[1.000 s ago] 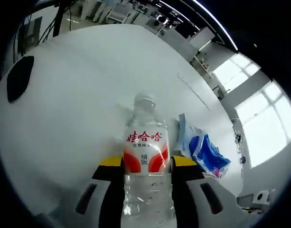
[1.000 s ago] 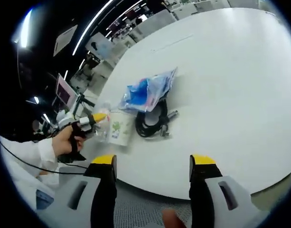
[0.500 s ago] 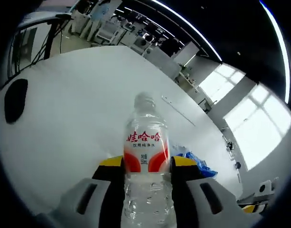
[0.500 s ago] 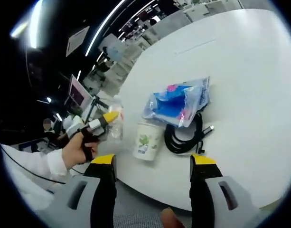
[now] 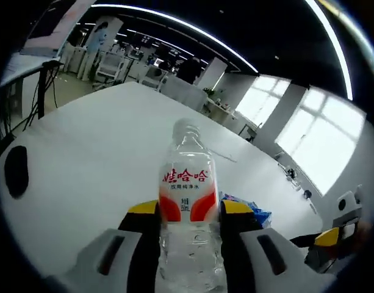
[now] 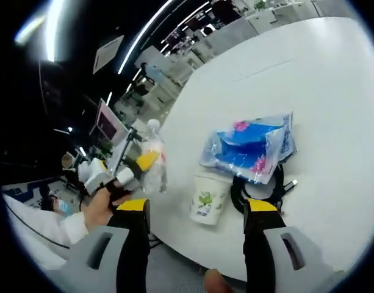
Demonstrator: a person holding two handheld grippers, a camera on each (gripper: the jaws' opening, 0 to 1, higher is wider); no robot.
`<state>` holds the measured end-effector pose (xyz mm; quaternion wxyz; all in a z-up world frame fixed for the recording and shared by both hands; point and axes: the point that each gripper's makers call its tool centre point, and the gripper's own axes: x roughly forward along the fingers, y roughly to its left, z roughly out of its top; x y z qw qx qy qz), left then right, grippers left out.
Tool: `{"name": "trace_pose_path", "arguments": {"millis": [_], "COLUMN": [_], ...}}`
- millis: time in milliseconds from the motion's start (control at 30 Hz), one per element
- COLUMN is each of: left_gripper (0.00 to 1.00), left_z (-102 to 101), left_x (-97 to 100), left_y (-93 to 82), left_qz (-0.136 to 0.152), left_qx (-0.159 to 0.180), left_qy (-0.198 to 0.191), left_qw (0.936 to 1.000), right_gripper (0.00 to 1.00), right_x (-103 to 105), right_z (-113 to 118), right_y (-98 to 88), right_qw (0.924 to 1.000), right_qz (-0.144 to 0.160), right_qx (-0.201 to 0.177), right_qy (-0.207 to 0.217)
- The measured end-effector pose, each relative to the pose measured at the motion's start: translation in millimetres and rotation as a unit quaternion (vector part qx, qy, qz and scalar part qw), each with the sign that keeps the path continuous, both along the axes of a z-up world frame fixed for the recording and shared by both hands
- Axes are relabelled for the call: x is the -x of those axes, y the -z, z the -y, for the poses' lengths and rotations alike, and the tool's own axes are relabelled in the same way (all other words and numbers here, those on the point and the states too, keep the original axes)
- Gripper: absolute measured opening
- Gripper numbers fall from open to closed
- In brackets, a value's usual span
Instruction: Arrange the tabletop items into an orderly group along one side of the table until the central work area is clear of visible clutter.
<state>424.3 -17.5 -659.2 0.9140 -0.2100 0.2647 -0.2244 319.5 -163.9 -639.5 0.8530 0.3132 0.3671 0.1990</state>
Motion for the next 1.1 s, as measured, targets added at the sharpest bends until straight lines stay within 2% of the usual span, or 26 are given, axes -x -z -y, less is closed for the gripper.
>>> {"name": "trace_pose_path", "arguments": {"millis": [233, 367, 567, 733, 1100], "left_gripper": [0.37, 0.37, 0.37, 0.38, 0.38], "left_z": [7, 8, 14, 20, 27], "left_x": [11.9, 14.8, 21.4, 29.7, 41.6], "left_y": [-7.1, -11.6, -19.2, -26.4, -32.2], "left_qz": [0.020, 0.027, 0.043, 0.058, 0.076], "left_qx": [-0.002, 0.004, -0.006, -0.007, -0.022], "left_qy": [0.031, 0.038, 0.061, 0.073, 0.105], "left_qw": [0.9993, 0.9989, 0.9972, 0.9957, 0.9912], "right_gripper": [0.59, 0.59, 0.60, 0.60, 0.60], "right_x": [-21, -25, -33, -44, -58], "right_z": [-6, -15, -28, -41, -54], "right_y": [-13.3, -16.6, -23.2, -33.9, -40.0], "right_qw": [0.9992, 0.9993, 0.9989, 0.9981, 0.9973], "right_qz": [0.011, 0.016, 0.024, 0.043, 0.053], "right_qx": [-0.032, -0.031, -0.041, -0.036, -0.036], "right_qy": [0.023, 0.012, 0.000, -0.025, -0.037]}}
